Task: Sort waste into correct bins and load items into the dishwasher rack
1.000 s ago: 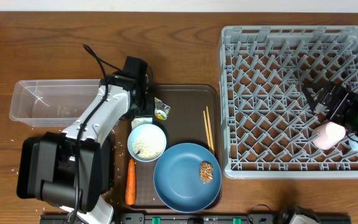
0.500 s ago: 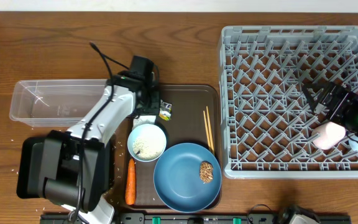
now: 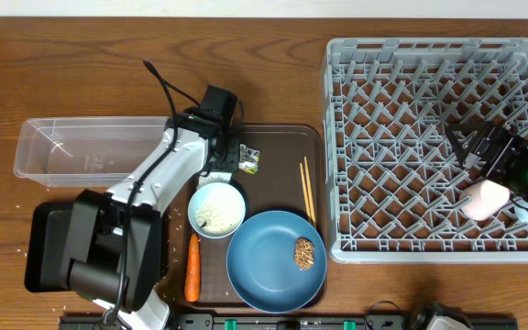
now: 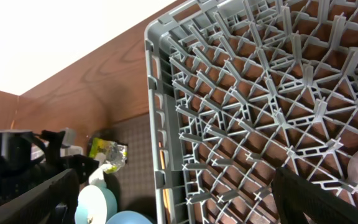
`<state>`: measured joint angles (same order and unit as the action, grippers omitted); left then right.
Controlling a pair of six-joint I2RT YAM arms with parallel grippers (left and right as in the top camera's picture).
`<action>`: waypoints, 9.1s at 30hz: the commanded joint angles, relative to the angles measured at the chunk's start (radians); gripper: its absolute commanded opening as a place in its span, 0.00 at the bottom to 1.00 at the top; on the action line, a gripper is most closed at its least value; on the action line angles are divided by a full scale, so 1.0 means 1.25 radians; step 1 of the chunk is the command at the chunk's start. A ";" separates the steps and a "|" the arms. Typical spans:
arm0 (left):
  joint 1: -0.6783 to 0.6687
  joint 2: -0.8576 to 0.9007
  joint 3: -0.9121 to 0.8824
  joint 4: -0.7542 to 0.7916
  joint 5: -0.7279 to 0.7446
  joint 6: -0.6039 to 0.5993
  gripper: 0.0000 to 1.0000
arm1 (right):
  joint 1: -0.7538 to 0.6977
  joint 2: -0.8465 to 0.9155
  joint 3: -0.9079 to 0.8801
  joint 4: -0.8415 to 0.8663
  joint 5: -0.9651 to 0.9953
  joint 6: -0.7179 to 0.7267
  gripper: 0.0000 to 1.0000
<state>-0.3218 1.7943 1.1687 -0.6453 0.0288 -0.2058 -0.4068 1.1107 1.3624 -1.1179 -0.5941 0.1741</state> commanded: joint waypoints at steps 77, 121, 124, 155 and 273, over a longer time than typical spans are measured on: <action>-0.099 -0.068 0.011 -0.067 0.052 0.089 0.64 | 0.018 0.002 0.002 0.014 0.017 -0.012 0.96; 0.262 -0.238 0.110 -0.237 -0.173 -0.562 0.06 | 0.018 0.002 0.002 0.002 0.017 -0.012 0.98; 0.297 -0.236 0.074 -0.193 -0.131 -0.675 0.06 | 0.018 0.002 0.002 -0.001 0.018 -0.012 0.98; 0.229 -0.445 0.059 -0.244 0.130 -0.124 0.62 | 0.018 0.002 0.002 0.017 0.017 -0.011 0.99; 0.034 -0.378 -0.528 -0.161 0.217 -0.275 0.44 | 0.018 0.002 0.002 -0.004 0.056 -0.012 0.99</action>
<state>-0.2768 1.2877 0.5209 -0.8463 0.2893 -0.5320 -0.4068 1.1118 1.3621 -1.1248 -0.5232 0.1741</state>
